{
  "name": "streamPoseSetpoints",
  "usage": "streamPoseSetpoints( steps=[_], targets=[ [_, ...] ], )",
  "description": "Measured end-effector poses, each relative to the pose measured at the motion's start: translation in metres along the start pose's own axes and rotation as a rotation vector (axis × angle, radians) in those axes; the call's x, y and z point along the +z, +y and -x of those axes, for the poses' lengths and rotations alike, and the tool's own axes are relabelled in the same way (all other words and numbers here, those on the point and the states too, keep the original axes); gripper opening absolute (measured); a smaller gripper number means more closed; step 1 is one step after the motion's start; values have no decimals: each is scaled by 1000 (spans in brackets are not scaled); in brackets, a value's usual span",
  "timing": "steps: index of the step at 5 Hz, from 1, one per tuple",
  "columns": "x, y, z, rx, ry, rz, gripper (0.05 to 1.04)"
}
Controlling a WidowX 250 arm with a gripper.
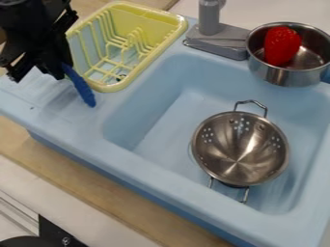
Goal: Move the fork in the lower left side of the sink
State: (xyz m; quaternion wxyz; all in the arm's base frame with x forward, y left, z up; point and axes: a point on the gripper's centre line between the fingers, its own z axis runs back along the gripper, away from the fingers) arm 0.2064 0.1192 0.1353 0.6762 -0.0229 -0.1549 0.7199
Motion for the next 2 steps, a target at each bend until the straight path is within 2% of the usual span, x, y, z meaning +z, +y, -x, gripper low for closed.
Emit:
streamPoseSetpoints(
  steps=[2],
  targets=[
    [-3,-2,4,168,-69,-140,104]
  ],
)
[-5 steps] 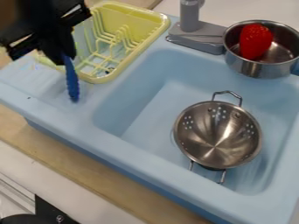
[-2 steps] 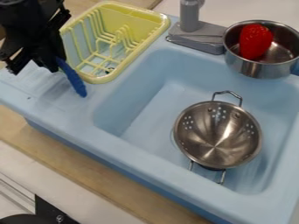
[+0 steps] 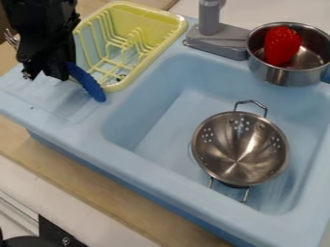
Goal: Move the fork in the lower left side of the sink
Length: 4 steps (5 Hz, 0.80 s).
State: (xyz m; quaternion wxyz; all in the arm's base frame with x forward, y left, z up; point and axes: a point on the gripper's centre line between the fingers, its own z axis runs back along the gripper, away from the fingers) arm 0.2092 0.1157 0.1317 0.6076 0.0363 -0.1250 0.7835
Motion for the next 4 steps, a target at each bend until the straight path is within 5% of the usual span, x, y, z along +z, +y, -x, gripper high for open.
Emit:
streamPoseSetpoints(
  steps=[1,3,4],
  targets=[
    [1,2,-2,-9,118,27,104],
    [0,13,-12,7,212,105,104],
    [-1,14,-15,41,230,103,104]
  ],
)
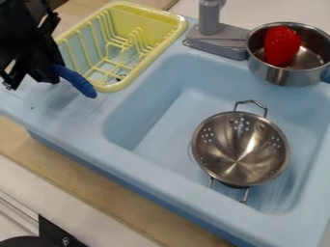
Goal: Move the fork in the lower left side of the sink
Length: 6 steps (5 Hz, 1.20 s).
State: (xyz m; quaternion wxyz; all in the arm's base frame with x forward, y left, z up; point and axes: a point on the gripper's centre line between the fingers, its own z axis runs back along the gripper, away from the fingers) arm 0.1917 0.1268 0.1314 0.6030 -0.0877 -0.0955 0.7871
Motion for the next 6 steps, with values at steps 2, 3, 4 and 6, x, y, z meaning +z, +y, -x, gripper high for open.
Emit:
streamPoseSetpoints(
  steps=[2,3,4,6],
  targets=[
    [-12,2,-1,9,15,-54,137],
    [-14,-2,1,-23,45,-61,342],
    [-14,-3,0,-28,31,-69,625],
    [-11,-3,2,-35,30,-78,999]
  ],
)
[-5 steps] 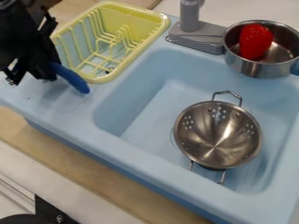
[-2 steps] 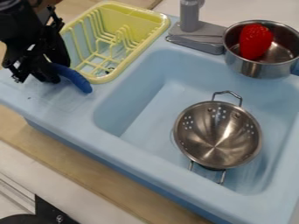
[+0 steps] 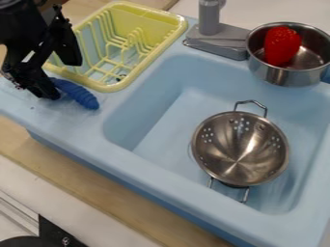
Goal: Move the fork in the lower left side of the sink
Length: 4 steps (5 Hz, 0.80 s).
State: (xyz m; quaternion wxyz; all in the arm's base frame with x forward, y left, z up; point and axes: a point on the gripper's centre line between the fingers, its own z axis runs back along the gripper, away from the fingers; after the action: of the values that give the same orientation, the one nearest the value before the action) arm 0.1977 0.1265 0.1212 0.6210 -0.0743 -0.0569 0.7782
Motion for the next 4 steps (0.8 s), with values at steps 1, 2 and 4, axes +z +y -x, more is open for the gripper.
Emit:
streamPoseSetpoints(
  steps=[1,2,4],
  targets=[
    [2,-2,1,-4,-4,-4,999],
    [5,-2,3,-12,-17,0,999],
    [13,-4,5,-91,-70,-36,999]
  ],
)
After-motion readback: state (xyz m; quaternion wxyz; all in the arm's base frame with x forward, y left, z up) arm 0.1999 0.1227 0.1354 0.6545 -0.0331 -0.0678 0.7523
